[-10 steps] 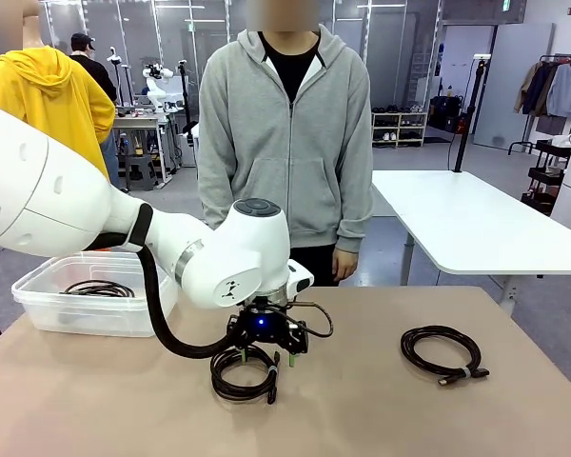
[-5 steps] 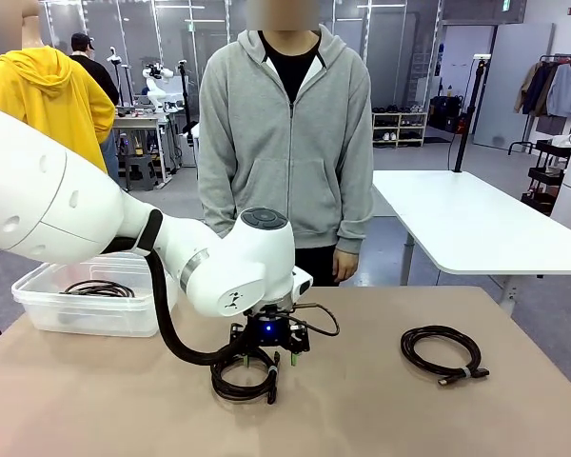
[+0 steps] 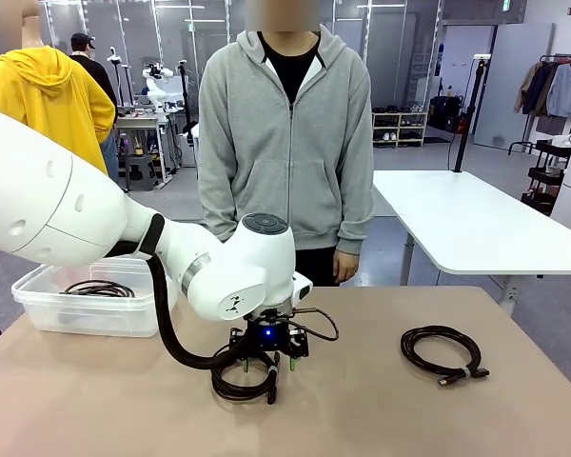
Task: Organize and store the cables.
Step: Place the USB Extension Cable into the Organizing box.
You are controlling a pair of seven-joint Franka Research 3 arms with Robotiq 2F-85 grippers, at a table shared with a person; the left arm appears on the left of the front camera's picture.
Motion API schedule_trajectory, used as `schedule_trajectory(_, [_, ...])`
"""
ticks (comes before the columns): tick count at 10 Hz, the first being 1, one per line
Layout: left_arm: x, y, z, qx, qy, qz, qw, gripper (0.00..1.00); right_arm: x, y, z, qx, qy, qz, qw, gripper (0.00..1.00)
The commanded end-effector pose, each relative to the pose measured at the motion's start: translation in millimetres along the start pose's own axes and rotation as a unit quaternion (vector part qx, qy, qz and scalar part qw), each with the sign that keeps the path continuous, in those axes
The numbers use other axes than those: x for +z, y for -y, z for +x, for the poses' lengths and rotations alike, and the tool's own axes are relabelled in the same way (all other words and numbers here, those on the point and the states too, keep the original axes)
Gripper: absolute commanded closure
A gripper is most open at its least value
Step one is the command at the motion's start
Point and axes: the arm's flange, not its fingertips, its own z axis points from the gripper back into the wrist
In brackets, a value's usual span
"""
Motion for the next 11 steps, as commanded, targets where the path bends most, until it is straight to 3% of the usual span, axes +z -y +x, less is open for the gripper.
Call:
schedule_trajectory(1, [-5.2,2.8,4.4,0.010,-0.010,0.001,1.000,0.00,-0.3,-0.4,0.8,0.001,-0.001,0.000,1.000,0.00])
schedule_trajectory(3, [-6.4,3.5,5.2,0.010,-0.009,0.005,1.000,0.24,-0.3,-0.4,0.8,0.001,-0.001,0.000,1.000,0.00])
schedule_trajectory(4, [-5.4,4.3,5.0,0.000,-0.002,0.013,1.000,0.54,-0.3,-0.4,0.8,0.001,-0.001,0.000,1.000,0.00])
schedule_trajectory(5, [-3.5,6.8,5.4,-0.002,0.000,0.013,1.000,0.63,-0.3,-0.4,0.8,0.001,-0.001,0.000,1.000,0.00])
schedule_trajectory(6, [-2.9,7.8,5.7,-0.003,0.001,0.013,1.000,1.00,-0.3,-0.4,0.8,0.001,-0.001,0.000,1.000,0.00])
schedule_trajectory(11, [-2.1,7.7,5.7,0.000,-0.004,0.014,1.000,1.00,-0.3,-0.4,0.8,0.001,-0.001,0.000,1.000,0.00])
